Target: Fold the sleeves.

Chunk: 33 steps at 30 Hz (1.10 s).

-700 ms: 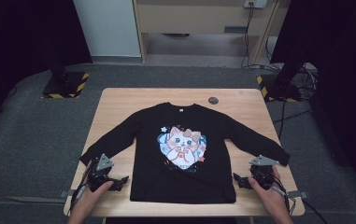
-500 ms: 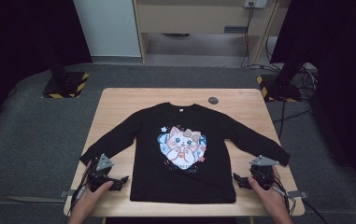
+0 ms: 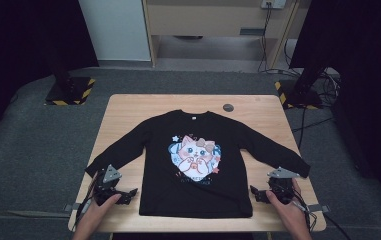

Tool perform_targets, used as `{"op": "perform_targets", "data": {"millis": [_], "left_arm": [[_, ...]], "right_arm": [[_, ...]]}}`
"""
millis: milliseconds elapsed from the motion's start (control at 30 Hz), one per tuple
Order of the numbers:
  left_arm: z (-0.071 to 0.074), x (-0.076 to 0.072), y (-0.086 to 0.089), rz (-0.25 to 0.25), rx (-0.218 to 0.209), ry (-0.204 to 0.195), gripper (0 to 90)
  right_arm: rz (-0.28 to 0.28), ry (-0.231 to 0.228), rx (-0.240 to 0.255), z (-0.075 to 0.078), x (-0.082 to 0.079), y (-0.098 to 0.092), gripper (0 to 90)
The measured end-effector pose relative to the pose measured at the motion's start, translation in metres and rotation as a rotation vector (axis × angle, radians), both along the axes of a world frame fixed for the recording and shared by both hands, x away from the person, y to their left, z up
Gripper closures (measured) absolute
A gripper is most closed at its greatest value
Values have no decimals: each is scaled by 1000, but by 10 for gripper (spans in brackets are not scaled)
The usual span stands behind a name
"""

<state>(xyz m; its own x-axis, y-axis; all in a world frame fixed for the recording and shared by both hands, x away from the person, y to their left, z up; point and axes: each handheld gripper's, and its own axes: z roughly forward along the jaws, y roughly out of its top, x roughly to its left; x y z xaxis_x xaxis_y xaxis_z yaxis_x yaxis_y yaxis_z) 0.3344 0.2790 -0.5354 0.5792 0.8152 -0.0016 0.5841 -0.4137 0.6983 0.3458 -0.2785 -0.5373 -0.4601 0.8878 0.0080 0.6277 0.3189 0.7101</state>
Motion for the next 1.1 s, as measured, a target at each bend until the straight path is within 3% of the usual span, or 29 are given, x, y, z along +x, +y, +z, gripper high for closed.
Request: {"op": "perform_targets", "data": {"millis": [200, 400, 900, 1000, 1100], "left_arm": [[0, 0, 0, 0, 0, 0, 0], [0, 0, 0, 1, -1, 0, 0], [0, 0, 0, 3, 0, 0, 0], [0, 0, 0, 3, 1, 0, 0], [0, 0, 0, 4, 0, 0, 0]], "right_arm": [[-11, -1, 25, 2, -3, -8, 67], [-26, -8, 13, 8, -5, -15, 67], [-44, -42, -3, 36, 2, -30, 68], [-50, -50, -17, 40, 6, -34, 105], [-70, -40, -26, 43, 11, -40, 198]]}}
